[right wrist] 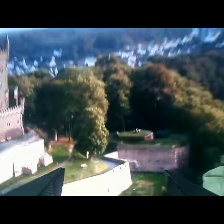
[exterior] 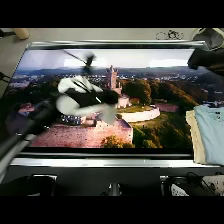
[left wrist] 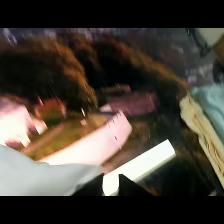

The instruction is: Fold the shirts.

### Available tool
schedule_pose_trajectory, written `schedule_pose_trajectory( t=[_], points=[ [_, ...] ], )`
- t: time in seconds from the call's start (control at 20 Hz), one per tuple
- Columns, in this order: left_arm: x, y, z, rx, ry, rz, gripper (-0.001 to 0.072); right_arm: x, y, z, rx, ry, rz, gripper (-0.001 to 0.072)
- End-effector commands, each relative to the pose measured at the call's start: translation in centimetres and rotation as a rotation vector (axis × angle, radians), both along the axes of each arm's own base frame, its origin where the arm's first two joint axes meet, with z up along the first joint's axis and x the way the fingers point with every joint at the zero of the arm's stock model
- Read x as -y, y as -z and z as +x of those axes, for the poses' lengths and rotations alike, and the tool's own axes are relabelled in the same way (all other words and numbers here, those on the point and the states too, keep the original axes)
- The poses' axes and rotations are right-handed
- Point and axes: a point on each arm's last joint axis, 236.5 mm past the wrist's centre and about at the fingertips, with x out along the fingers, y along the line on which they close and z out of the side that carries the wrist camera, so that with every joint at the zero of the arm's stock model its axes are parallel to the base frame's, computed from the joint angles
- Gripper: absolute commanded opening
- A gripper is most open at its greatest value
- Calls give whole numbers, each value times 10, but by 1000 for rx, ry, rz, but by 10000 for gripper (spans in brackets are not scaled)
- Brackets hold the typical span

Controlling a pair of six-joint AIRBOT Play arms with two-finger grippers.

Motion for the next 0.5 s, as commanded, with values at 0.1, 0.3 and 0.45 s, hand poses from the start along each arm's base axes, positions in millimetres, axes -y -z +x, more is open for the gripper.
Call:
schedule_pose_trajectory(
  t=[0.1, 0.3, 0.45],
  points=[
    [-3, 84, -55, -228, 182, 287, 720, 7, -32, -44, 40, 32, -27, 675],
    [-171, 47, 63, -133, -129, 482, 720, -22, 66, -54, -302, -74, 64, 674],
    [-306, 101, 64, -426, -348, 553, 720, -53, 158, -69, -561, -179, 181, 675]
  ],
)
